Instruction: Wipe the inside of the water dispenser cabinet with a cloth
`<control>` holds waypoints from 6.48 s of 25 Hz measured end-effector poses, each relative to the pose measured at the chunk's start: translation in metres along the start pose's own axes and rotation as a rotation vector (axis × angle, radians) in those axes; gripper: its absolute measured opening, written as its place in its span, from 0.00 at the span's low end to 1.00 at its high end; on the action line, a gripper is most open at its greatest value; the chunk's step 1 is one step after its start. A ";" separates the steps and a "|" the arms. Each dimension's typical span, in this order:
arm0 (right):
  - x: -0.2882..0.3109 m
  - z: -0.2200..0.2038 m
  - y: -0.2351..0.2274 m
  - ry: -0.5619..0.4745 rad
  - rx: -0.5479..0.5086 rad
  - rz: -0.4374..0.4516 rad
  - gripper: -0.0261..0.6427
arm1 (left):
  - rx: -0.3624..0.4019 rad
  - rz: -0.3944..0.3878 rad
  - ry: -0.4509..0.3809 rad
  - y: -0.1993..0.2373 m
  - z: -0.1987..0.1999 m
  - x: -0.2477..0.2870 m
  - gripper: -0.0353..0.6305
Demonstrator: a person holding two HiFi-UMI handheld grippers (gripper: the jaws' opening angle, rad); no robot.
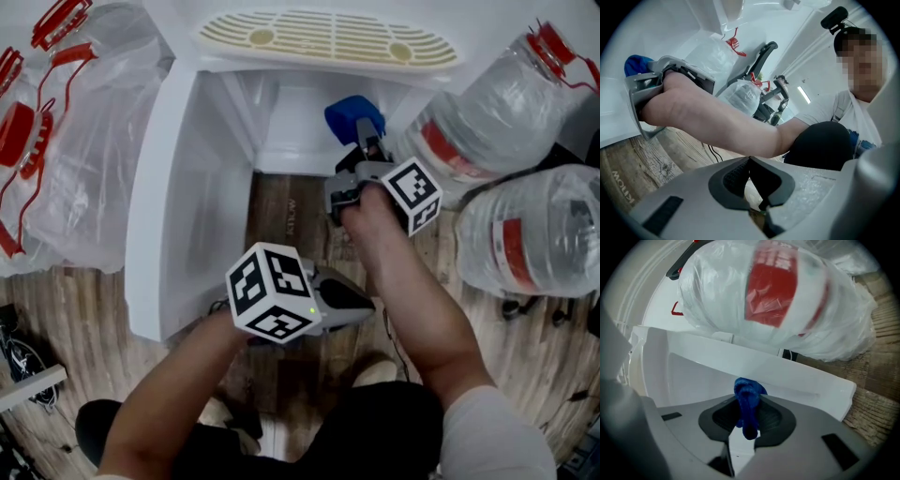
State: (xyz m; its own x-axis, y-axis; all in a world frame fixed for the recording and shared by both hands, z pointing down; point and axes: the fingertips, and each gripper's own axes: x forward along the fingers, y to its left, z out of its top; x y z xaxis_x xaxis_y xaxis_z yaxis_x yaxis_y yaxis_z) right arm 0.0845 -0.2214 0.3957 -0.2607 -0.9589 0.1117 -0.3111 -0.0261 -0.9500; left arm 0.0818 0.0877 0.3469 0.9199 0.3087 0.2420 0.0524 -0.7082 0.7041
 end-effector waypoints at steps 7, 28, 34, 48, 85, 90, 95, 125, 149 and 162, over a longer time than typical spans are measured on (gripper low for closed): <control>0.046 -0.006 -0.001 -0.041 0.022 -0.004 0.16 | -0.011 -0.003 0.007 0.000 -0.003 0.000 0.05; 0.018 -0.007 -0.046 -0.033 0.016 -0.093 0.16 | -0.028 -0.045 0.037 -0.010 -0.019 0.009 0.05; -0.009 -0.012 -0.040 0.014 0.012 -0.061 0.16 | -0.023 -0.050 0.031 -0.007 -0.015 0.011 0.05; 0.065 -0.026 -0.040 -0.026 0.059 -0.070 0.16 | -0.042 -0.042 0.034 -0.003 -0.020 0.012 0.05; -0.053 -0.013 -0.104 0.300 -0.274 -0.163 0.16 | -0.008 0.006 -0.011 -0.007 0.001 0.007 0.05; -0.070 -0.011 -0.077 0.454 -0.560 -0.086 0.16 | -0.003 0.044 -0.033 -0.016 0.005 -0.006 0.05; -0.085 -0.022 -0.029 0.620 -0.843 0.052 0.16 | 0.000 0.091 -0.029 -0.025 0.008 -0.015 0.05; -0.145 -0.089 0.057 0.948 -1.146 0.368 0.17 | 0.028 0.016 -0.052 -0.050 0.008 -0.013 0.05; -0.149 -0.089 0.061 0.923 -1.165 0.400 0.17 | 0.011 0.012 -0.007 -0.050 -0.004 -0.007 0.05; -0.148 -0.093 0.062 0.914 -1.169 0.417 0.17 | 0.011 -0.005 -0.009 -0.054 0.000 -0.004 0.05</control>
State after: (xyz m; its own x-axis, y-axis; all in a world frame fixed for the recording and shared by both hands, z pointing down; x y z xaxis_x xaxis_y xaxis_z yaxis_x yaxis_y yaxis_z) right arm 0.0193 -0.0546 0.3476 -0.8252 -0.3358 0.4541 -0.4818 0.8381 -0.2558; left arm 0.0749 0.1245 0.3082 0.9230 0.3065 0.2325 0.0611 -0.7135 0.6980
